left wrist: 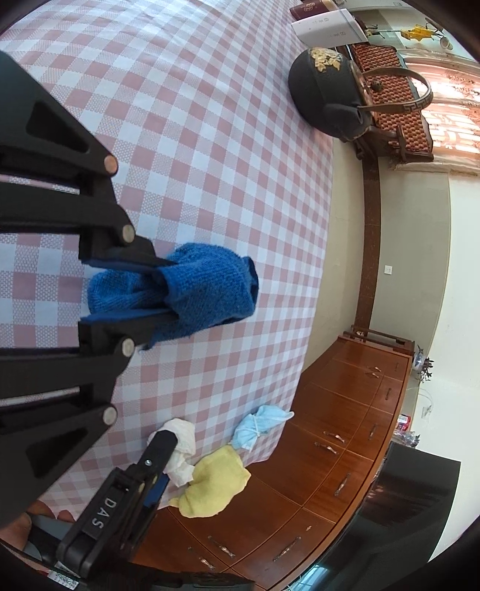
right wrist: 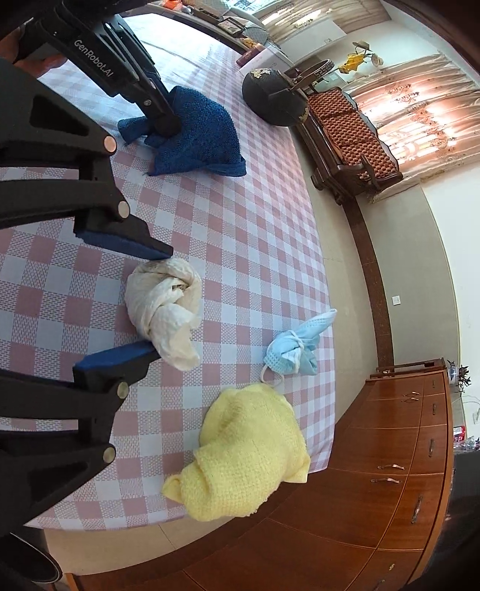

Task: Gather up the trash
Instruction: 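Grasp the blue towel with the left tool while the right tool grasps the white cloth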

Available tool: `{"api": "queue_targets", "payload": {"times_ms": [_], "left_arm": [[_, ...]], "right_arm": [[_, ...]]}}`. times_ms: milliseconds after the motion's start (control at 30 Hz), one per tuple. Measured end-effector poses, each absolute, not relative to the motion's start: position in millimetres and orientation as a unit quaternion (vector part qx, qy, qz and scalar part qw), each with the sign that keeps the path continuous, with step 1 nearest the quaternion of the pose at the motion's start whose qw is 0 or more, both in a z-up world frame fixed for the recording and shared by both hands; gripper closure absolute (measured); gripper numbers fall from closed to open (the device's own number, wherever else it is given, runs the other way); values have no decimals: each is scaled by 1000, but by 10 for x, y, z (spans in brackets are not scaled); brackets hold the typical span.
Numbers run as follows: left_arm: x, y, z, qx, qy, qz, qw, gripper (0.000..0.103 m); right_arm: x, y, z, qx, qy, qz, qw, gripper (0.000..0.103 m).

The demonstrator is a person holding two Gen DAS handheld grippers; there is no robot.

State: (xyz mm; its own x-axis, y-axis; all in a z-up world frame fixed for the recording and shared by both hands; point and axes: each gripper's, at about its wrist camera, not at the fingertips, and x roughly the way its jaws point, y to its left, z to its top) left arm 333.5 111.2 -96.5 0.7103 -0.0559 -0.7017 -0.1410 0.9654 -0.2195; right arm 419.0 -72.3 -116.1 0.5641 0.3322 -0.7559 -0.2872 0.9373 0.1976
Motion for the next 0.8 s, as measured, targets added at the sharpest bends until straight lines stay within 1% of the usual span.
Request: {"api": "queue_targets", "payload": {"times_ms": [200,500,667,733,767,800], "left_arm": [[3254,1093,-929,-129,370,18,920,89],[3033,1025,-793,-130,361,3,923,90],[2882,982,-792,-128,367,2,921,90],[2853,974,-825,-130,376,4,918,89],[2839,970,-838,-128,379,10,917,86],[2824,972,-846,-127,379,15,916,80]], "right_arm": [[4084,-780,-1081,37,420,188,887,60],[3775,-952,-901,45,410,191,891,60],[3588,-1068,-920,49,417,190,888,60],[3535,-1092,-949,51,421,189,886,60],[3514,-1098,-965,52,423,189,885,60],[3501,-1101,-978,53,424,189,884,60]]}}
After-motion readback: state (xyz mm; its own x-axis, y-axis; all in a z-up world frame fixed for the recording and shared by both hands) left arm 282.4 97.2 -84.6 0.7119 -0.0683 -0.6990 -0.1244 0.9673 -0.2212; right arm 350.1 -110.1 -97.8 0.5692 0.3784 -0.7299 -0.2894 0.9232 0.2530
